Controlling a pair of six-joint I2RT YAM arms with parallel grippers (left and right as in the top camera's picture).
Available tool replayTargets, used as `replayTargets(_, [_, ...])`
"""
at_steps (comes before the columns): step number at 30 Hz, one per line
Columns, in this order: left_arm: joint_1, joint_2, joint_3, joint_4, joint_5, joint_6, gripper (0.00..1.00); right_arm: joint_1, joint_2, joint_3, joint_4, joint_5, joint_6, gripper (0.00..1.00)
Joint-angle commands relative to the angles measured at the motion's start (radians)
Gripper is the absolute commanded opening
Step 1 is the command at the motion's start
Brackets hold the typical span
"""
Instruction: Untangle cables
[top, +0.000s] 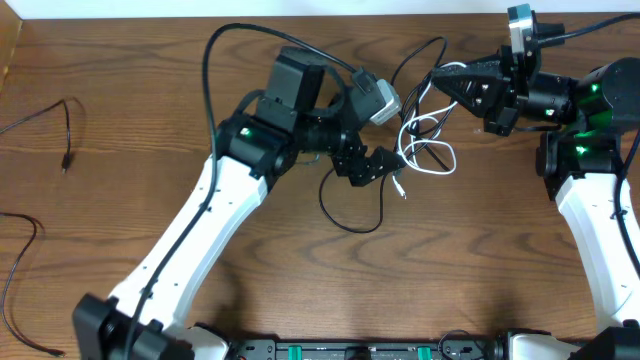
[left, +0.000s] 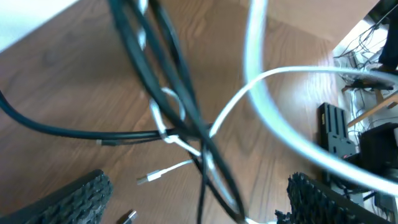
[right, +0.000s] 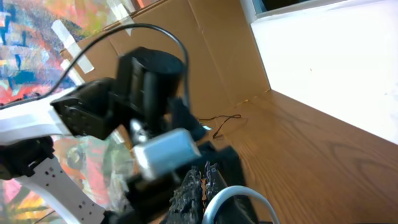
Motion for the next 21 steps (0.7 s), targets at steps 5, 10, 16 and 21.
replayTargets(5, [-0.001, 0.077, -0.002, 0.08, -0.015, -0.003, 0.91, 0.008, 0.0, 0.016, 0.009, -0.044, 0.013, 0.01])
replayTargets(10, [0.0, 0.08, -0.002, 0.127, -0.015, -0.006, 0.85, 0.008, 0.0, 0.016, 0.014, -0.062, 0.013, 0.01])
replayTargets(16, [0.0, 0.08, -0.002, 0.13, -0.015, -0.006, 0.08, 0.008, 0.0, 0.016, 0.014, -0.077, 0.013, 0.01])
replayTargets(21, [0.0, 0.08, -0.002, 0.13, -0.016, -0.005, 0.08, 0.008, 0.0, 0.016, 0.014, -0.103, 0.014, 0.01])
